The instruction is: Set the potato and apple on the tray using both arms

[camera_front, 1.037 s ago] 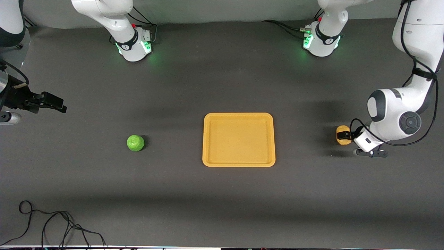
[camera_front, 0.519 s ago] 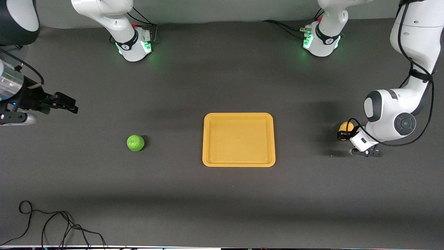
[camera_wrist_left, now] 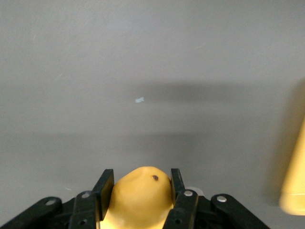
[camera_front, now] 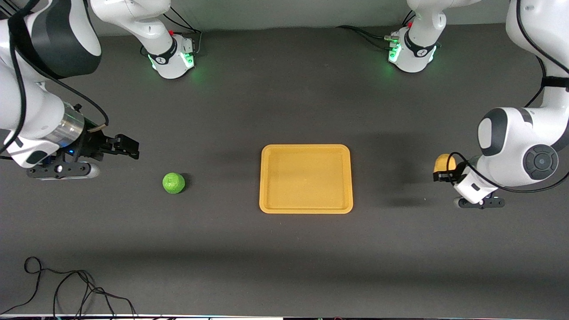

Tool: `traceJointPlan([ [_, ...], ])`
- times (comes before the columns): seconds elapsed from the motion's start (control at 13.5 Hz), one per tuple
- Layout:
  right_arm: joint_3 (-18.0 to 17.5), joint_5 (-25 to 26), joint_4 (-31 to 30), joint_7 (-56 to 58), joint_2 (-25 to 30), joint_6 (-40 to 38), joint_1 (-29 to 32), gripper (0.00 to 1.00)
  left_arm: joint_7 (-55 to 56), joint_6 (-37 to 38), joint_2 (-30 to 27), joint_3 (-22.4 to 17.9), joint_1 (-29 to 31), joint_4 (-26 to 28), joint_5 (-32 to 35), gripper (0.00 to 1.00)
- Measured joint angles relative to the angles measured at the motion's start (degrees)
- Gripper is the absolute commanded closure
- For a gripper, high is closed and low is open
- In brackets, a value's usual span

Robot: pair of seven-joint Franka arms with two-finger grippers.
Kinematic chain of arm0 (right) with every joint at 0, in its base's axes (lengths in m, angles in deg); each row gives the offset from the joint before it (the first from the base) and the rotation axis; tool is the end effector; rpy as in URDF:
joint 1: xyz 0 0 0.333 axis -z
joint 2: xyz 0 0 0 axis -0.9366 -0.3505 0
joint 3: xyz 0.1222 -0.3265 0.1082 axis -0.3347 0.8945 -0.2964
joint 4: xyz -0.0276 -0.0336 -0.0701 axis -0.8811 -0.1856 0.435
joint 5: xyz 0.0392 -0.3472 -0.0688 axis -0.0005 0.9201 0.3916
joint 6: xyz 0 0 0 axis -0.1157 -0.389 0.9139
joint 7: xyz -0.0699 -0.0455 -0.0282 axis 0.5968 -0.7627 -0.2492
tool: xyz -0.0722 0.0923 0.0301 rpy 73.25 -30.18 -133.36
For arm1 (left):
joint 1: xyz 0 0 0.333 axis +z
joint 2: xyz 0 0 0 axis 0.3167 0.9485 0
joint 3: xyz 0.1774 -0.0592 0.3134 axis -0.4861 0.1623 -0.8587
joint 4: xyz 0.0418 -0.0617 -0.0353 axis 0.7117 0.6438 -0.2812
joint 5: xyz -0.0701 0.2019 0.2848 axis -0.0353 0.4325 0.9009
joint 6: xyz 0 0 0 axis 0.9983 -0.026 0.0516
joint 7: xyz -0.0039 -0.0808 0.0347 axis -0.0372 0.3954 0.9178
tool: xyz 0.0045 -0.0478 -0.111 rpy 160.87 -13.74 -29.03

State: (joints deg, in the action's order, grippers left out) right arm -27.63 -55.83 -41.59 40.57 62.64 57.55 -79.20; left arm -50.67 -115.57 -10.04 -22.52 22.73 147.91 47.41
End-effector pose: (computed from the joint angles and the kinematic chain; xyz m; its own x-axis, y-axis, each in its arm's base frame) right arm 0.5728 0.1045 0.5950 0.9991 0.0029 -0.0412 0.0026 -1.0000 -0.0066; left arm 0.6094 -0.0571 0.4016 0.9857 0.0643 -0.1557 0.0708 -0.9968 0.0367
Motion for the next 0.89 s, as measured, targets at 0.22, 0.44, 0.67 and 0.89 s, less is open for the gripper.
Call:
traceJointPlan([
  [0.22, 0.2, 0.0, -4.3, 0.0, -0.3, 5.1, 0.2, 0.0, 12.0, 1.0, 2.3, 1.3, -9.0, -6.6, -5.9, 0.89],
  [0.44, 0.5, 0.0, -13.2, 0.0, -0.6, 14.5, 0.3, 0.0, 19.0, -2.4, 9.0, 1.4, -16.6, -10.5, -7.3, 0.89],
  [0.67, 0.9, 0.0, -24.6, 0.0, -0.8, 29.2, 0.3, 0.0, 22.7, -9.7, 15.3, 1.3, -20.4, -11.2, -6.9, 0.84],
  [0.89, 1.2, 0.0, -38.9, 2.0, -1.8, 48.9, 0.3, 0.0, 23.2, -10.9, 19.3, 1.2, -21.2, -11.4, -4.7, 0.76],
])
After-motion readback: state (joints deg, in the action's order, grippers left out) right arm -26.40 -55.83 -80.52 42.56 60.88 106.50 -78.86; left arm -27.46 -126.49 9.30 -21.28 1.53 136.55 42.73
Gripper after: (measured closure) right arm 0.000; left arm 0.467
